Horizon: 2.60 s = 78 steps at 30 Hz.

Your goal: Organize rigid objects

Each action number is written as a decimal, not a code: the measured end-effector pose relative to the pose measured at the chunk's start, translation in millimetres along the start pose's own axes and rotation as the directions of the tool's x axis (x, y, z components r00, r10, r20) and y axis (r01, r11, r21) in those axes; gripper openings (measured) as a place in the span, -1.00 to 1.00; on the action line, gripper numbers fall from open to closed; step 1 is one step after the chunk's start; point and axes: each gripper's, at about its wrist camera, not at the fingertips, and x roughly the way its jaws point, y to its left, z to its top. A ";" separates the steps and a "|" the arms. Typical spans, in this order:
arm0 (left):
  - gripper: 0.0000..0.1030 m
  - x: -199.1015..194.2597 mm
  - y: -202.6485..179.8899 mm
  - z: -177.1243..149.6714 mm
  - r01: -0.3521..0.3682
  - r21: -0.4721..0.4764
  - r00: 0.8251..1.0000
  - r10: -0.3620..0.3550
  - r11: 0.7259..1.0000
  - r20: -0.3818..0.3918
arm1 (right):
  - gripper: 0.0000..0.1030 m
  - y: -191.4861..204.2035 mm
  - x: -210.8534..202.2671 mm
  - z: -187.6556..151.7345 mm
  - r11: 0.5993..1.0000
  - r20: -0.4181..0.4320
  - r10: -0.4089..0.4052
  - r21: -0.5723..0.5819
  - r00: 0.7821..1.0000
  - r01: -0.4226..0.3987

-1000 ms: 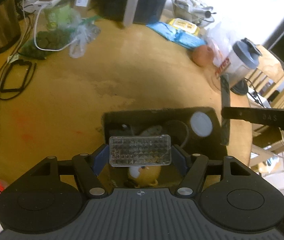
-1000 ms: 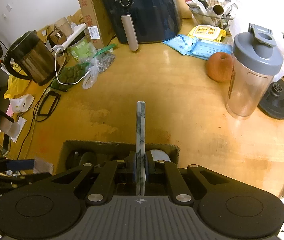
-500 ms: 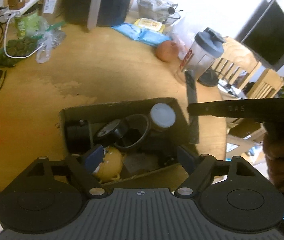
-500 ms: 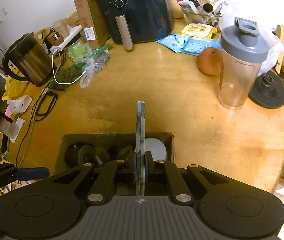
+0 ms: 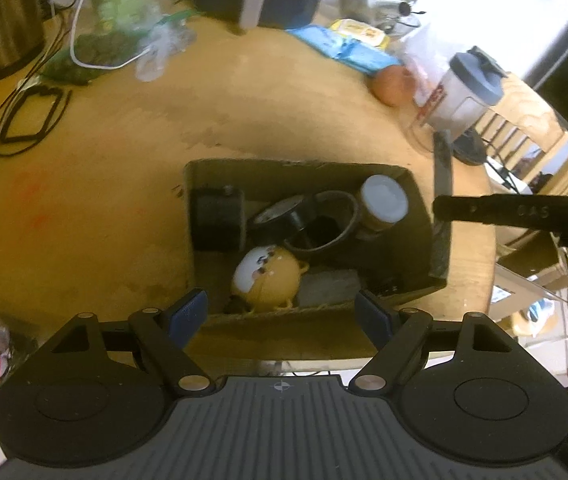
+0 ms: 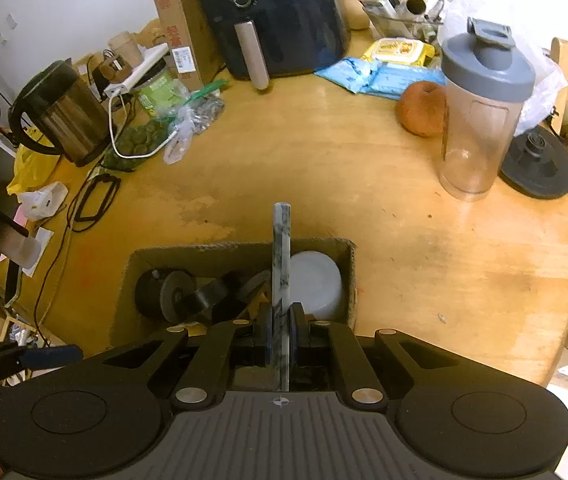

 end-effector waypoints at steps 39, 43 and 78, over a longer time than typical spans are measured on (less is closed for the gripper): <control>0.64 -12.1 17.7 -14.9 -0.115 -0.064 0.992 0.118 0.991 0.044 | 1.00 25.5 13.5 -18.2 0.985 0.030 -0.135 -0.102 0.990 0.138; 0.92 -15.1 16.6 -13.0 -0.143 -0.057 0.984 0.148 0.988 0.095 | 1.00 26.2 7.5 -23.9 0.984 0.089 -0.143 -0.099 0.986 0.151; 1.00 -19.5 -10.5 15.2 -0.317 0.129 0.936 0.288 0.940 0.204 | 1.00 47.9 19.8 -20.1 0.957 -0.102 -0.246 -0.181 0.964 0.225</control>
